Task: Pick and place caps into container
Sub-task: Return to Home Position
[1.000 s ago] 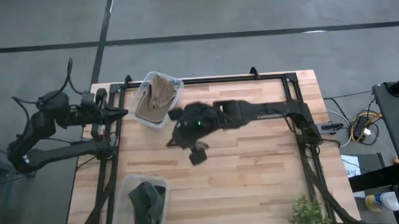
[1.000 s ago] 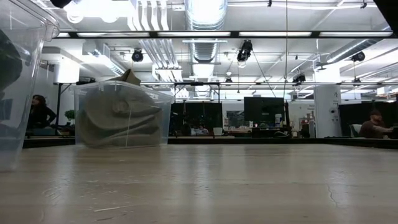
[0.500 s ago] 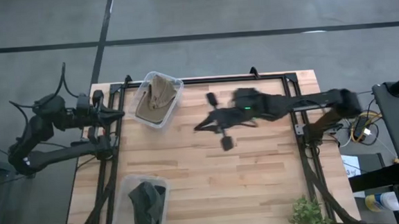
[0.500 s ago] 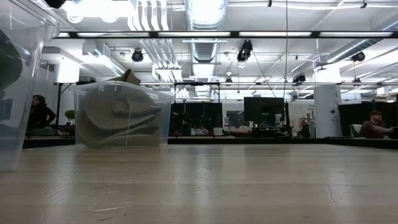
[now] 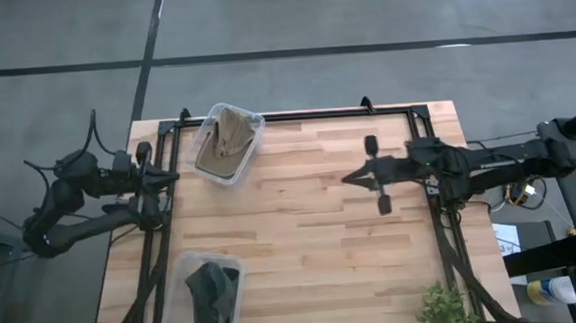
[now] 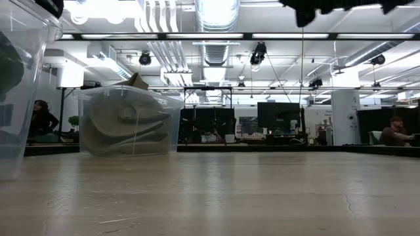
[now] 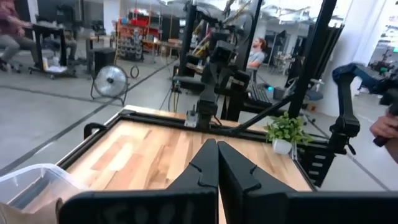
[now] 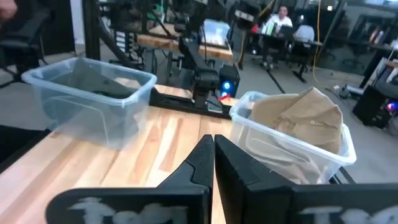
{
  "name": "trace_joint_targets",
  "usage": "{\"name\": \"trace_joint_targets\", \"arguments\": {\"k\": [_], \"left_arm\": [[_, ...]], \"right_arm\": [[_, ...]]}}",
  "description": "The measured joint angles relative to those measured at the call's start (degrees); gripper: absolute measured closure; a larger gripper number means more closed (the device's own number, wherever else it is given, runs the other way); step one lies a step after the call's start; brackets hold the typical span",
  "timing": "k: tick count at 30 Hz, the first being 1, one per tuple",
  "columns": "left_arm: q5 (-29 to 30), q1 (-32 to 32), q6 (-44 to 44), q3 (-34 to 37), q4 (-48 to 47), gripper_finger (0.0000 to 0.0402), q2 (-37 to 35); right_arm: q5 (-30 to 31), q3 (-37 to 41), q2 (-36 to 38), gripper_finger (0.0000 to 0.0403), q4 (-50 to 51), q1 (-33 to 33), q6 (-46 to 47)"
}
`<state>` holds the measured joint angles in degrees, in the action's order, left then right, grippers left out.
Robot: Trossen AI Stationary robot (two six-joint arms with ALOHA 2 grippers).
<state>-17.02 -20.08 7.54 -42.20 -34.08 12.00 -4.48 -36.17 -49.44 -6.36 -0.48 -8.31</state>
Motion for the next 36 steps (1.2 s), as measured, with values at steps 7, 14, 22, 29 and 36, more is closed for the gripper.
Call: {"name": "trace_joint_targets", "arguments": {"k": [7, 14, 22, 29, 36], "left_arm": [[-0.9, 0.0, 1.5, 5.7, 0.7, 0.0401, -6.0], [-1.8, 0.0, 2.7, 11.8, 2.3, 0.0401, -11.7], [-2.3, 0.0, 10.4, 14.7, 13.8, 0.0402, -10.2], [-4.1, 0.0, 7.2, 21.1, 24.8, 0.0402, -10.3], [-5.8, 0.0, 5.8, 27.6, 27.7, 0.0402, -11.1]], "right_arm": [[0.2, 10.2, 11.1, 0.0394, -0.1, -0.2, 2.4], [0.7, 18.1, 20.3, 0.0394, -0.1, -0.2, 2.3], [1.7, 26.0, 31.4, 0.0394, -0.1, -0.3, 3.7], [1.5, 31.7, 40.7, 0.0394, 0.0, -0.3, 3.7], [1.0, 34.7, 47.1, 0.0394, 4.1, -0.3, 4.5]]}}
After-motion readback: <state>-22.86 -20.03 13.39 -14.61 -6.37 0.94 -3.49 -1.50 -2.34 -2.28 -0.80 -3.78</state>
